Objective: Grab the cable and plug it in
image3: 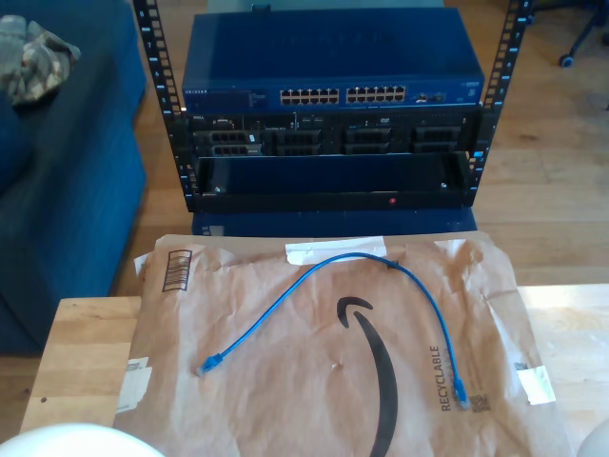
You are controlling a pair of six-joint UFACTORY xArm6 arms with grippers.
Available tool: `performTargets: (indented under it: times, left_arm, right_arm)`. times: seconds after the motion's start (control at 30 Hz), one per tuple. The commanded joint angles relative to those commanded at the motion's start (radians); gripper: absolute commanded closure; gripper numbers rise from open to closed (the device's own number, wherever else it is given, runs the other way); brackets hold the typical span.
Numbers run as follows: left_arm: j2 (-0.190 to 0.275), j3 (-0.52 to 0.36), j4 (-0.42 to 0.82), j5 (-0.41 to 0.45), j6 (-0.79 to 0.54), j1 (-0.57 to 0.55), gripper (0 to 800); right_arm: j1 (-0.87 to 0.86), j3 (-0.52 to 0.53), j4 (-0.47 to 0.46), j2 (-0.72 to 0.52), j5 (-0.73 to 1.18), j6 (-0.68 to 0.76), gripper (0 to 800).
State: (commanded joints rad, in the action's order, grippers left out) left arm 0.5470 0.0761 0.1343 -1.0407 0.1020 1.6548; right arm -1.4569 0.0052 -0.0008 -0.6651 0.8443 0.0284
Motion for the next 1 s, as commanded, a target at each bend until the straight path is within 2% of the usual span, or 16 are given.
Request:
performTargets:
  times: [0.83,1.0]
  left_arm:
    - [0.000,0.000,0.000,0.000,0.000,0.000,0]
    - [0.002,0.006,0.000,-0.011,0.003,0.002,0]
  right_arm:
    - [0.000,-0.008,0.000,-0.002,0.003,0.000,1]
    - [0.002,-0.017,0.002,-0.040,0.017,0.009,2]
